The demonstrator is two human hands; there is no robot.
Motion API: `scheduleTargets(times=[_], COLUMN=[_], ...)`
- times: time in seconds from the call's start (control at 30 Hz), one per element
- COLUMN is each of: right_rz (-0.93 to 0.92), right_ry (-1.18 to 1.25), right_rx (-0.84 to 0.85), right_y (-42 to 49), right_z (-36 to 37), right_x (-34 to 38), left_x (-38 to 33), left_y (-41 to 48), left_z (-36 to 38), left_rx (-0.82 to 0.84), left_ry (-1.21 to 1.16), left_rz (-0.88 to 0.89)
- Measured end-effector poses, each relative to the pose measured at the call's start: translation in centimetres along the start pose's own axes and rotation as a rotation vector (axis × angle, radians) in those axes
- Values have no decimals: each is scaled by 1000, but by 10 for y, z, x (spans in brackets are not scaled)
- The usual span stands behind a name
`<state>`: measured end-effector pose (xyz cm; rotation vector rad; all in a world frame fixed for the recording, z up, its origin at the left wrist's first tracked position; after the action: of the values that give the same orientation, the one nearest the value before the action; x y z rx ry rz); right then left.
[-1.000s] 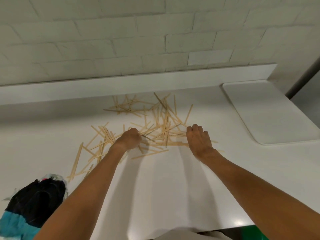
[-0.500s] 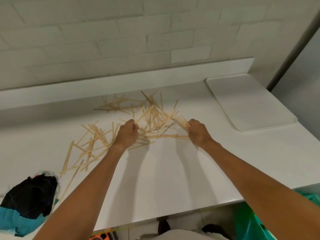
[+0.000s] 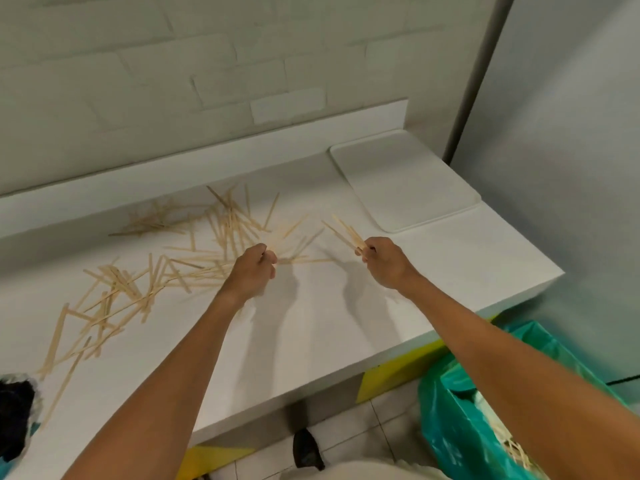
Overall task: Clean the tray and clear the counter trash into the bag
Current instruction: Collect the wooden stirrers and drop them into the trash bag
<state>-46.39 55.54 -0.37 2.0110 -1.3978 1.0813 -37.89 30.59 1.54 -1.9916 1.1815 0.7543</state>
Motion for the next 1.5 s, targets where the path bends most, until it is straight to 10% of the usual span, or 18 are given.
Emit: scheduleTargets(times=[0.9,1.5], right_rz=[596,161], right_ry=[-78,-45], right_rx=[-331,-268], right_y=[-355,-282], right_z=[-219,-200], right_x=[-263,-205], left_x=[-169,-146], left_y=[-176,-150], left_z=[414,336], left_rx=[627,423], left_ry=[745,452], left_rz=[721,722])
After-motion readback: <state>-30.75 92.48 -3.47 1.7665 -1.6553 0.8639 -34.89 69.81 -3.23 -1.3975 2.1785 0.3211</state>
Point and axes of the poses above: each hand's wrist, its own y-axis towards the middle knuckle, its own z-axis out of the palm, x = y × z, the point moved 1 cm from there along y, towards the middle knuckle, and after that the axes turned 6 degrees about -z, right-handed, at the moved point
